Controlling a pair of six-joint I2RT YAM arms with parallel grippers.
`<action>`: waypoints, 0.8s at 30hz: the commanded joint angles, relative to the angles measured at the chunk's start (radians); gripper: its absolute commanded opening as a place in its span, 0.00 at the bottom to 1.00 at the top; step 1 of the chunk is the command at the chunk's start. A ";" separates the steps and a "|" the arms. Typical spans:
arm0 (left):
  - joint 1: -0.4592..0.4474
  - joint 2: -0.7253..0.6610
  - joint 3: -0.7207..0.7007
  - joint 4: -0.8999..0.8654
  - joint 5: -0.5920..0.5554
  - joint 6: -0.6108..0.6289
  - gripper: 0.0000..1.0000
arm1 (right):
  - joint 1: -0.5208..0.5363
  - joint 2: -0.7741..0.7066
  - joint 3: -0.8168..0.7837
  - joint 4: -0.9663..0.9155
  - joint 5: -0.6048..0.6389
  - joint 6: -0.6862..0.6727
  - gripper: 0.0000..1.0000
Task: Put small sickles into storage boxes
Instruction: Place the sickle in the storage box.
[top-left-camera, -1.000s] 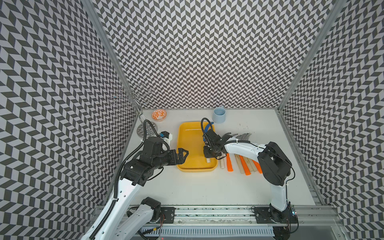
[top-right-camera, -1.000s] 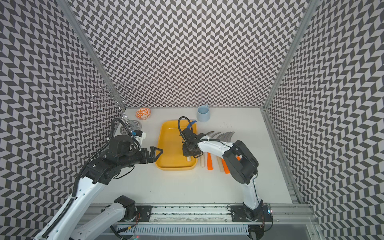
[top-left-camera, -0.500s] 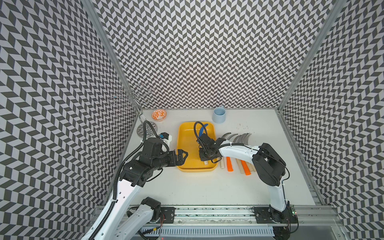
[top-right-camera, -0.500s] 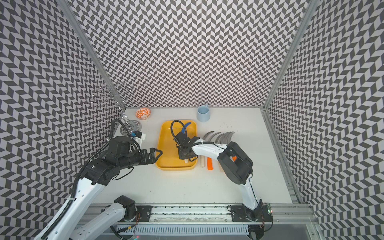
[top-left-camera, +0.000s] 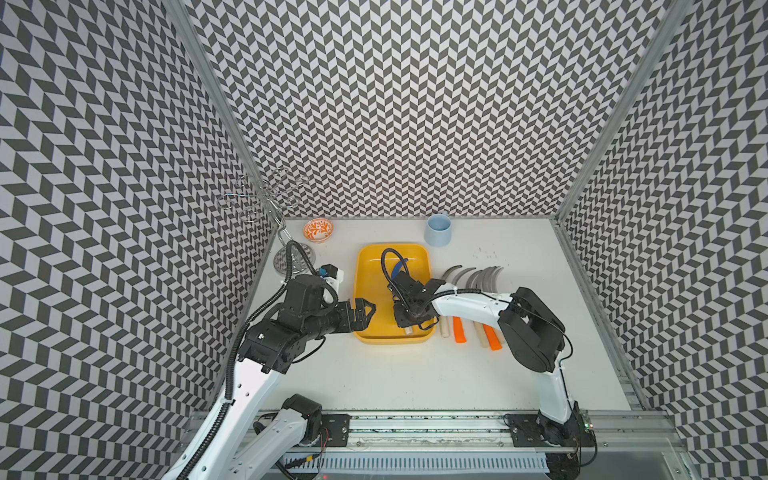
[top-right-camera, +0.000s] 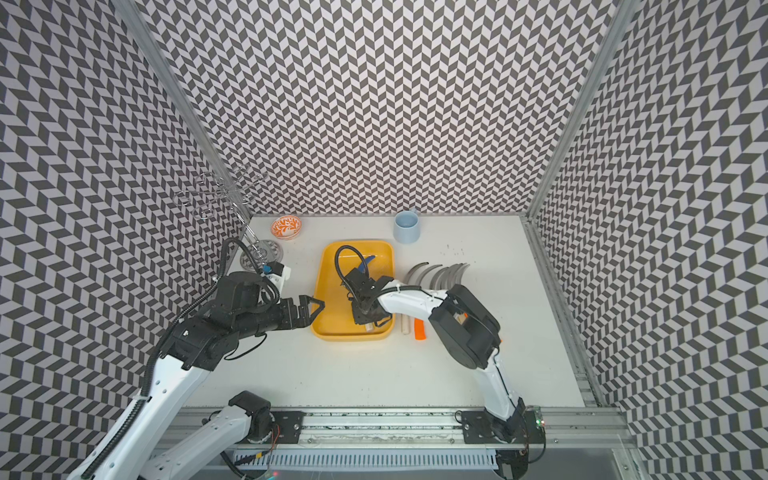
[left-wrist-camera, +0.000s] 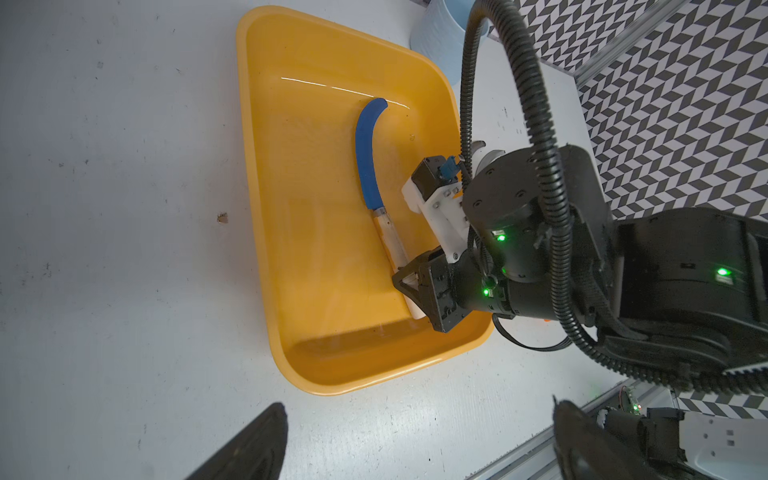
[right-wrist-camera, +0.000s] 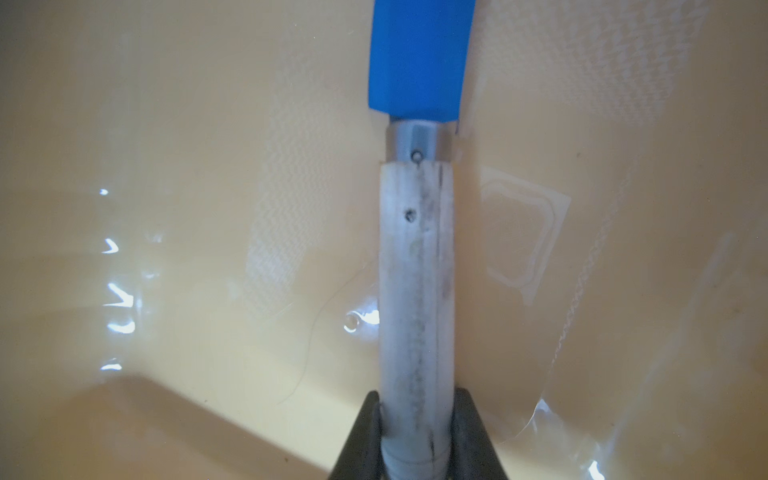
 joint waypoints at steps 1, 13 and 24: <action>0.005 0.000 0.040 -0.008 -0.012 0.005 1.00 | -0.004 0.012 0.023 -0.027 -0.026 -0.016 0.32; 0.004 0.022 0.085 -0.013 -0.017 0.015 1.00 | -0.044 -0.086 0.056 -0.085 -0.067 -0.041 0.94; 0.004 0.049 0.067 0.021 0.019 0.010 1.00 | -0.063 -0.167 0.148 -0.201 -0.036 -0.081 1.00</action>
